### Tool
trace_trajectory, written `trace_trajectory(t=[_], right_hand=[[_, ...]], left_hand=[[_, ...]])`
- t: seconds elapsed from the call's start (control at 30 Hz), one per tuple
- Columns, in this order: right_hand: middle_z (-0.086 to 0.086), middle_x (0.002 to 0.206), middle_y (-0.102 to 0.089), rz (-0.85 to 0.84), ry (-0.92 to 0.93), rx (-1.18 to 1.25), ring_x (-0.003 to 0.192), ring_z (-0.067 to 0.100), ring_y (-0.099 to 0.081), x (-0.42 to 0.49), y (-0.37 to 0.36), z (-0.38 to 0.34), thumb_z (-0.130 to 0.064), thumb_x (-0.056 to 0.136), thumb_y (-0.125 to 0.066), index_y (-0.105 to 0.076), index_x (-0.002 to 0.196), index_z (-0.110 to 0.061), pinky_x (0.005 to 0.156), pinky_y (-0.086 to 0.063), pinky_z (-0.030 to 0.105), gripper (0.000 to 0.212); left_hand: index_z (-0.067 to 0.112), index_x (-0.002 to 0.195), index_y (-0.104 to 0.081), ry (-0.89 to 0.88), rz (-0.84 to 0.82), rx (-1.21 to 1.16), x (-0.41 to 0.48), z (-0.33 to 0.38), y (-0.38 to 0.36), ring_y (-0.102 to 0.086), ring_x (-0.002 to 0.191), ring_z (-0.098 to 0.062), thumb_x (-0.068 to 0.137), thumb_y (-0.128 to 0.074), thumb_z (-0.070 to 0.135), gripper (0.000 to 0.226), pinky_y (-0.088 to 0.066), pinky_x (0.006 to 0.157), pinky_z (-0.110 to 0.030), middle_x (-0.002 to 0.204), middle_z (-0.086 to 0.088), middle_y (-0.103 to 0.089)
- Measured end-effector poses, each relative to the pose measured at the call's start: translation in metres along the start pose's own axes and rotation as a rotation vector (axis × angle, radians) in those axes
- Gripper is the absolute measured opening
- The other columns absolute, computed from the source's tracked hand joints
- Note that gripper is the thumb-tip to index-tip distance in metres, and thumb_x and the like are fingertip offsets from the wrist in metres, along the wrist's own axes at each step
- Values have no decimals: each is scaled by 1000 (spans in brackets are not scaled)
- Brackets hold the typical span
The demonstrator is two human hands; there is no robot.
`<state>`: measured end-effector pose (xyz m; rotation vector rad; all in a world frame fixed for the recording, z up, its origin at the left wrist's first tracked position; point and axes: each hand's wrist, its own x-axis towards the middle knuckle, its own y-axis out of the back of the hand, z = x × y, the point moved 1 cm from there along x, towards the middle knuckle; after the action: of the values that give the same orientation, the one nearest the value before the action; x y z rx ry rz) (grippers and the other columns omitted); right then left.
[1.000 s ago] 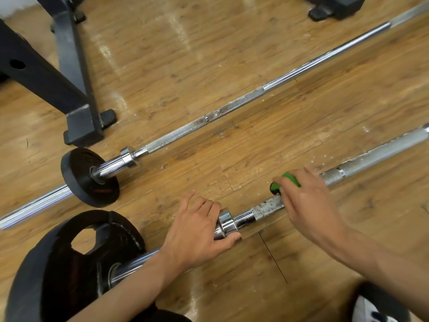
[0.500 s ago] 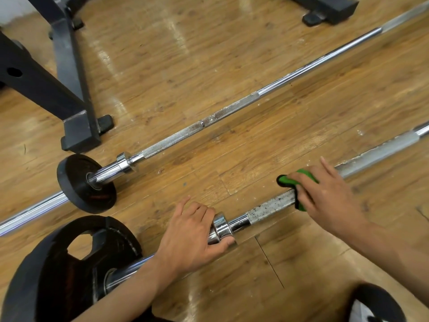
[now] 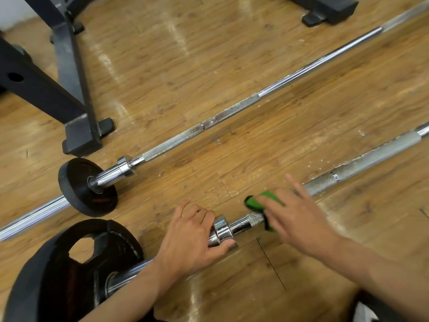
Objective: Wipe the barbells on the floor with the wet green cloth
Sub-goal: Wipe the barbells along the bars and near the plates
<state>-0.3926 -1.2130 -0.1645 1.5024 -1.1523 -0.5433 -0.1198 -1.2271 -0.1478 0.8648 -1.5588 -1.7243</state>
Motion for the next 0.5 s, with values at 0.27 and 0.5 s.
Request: trace_trajectory(t=[0.27, 0.5], right_hand=[[8, 90, -61, 114, -447, -70, 87, 25, -55, -2, 17, 43, -31, 100, -41, -71, 114, -10, 119, -33, 57, 40], [1, 98, -68, 37, -166, -51, 93, 19, -66, 7, -26, -54, -22, 86, -80, -61, 131, -18, 123, -28, 47, 49]], left_hand=[[21, 100, -72, 5, -4, 10, 2, 0, 1, -62, 90, -17, 98, -24, 80, 76, -32, 112, -44, 87, 6, -69], [21, 97, -70, -2, 3, 13, 1, -1, 0, -61, 86, -17, 98, -25, 79, 73, -34, 108, -45, 85, 6, -68]])
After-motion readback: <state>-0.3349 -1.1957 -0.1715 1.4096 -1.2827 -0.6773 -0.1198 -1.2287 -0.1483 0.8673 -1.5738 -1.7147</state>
